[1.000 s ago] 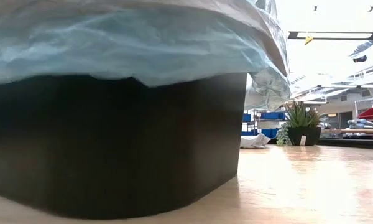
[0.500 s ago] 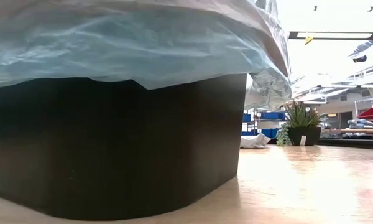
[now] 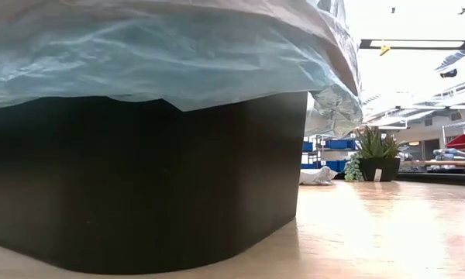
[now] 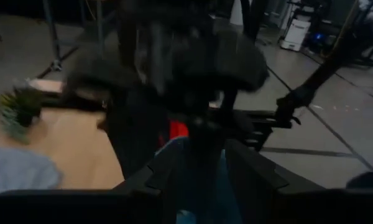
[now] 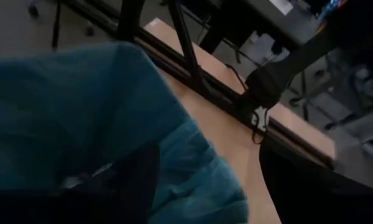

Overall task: Place trash/remove bag and relplace
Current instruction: Close the light blue trash bag

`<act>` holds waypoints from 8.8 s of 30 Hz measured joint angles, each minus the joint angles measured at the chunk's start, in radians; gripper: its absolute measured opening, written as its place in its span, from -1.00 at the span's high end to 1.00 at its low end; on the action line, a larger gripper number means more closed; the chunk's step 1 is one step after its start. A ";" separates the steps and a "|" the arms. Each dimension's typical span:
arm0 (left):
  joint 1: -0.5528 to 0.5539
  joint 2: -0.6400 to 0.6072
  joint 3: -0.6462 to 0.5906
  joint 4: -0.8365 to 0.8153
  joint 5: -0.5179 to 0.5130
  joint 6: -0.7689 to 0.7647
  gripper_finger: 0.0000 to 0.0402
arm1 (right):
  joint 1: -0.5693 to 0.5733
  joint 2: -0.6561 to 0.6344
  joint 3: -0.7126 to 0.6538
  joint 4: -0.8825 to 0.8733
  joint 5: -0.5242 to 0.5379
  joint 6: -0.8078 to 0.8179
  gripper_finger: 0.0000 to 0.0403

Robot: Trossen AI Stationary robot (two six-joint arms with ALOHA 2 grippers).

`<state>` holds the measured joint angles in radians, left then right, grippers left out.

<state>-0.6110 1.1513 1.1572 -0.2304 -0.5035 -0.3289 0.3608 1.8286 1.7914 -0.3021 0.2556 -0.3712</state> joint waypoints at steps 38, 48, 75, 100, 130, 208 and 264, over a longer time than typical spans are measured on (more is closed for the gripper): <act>-0.432 0.493 0.013 0.340 0.004 -0.322 0.53 | 0.006 0.001 0.502 -0.798 0.205 0.414 -0.07; -0.384 0.638 0.073 0.305 -0.038 -0.471 0.61 | 0.067 0.000 0.502 -0.906 0.219 0.446 -0.07; -0.280 0.684 0.074 -0.340 -0.071 -0.668 0.54 | 0.204 -0.001 0.501 -1.009 0.380 0.903 0.03; -0.215 0.648 0.074 -0.768 -0.139 -0.966 0.54 | 0.127 -0.010 0.400 -1.272 0.431 1.099 0.23; -0.334 0.601 0.131 -0.773 -0.170 -1.619 0.54 | 0.056 -0.027 0.271 -1.071 0.251 1.071 0.99; -0.113 0.458 -0.461 0.116 -0.287 -1.690 0.37 | -0.122 -0.124 0.271 -1.040 -0.102 0.848 0.62; -0.359 0.222 0.197 -0.585 -0.478 -1.275 0.98 | 0.024 0.016 0.270 -0.383 -0.303 0.628 1.00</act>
<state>-0.9702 1.3731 1.3539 -0.8158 -0.9817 -1.6041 0.3847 1.8443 2.0613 -0.6852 -0.0477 0.2565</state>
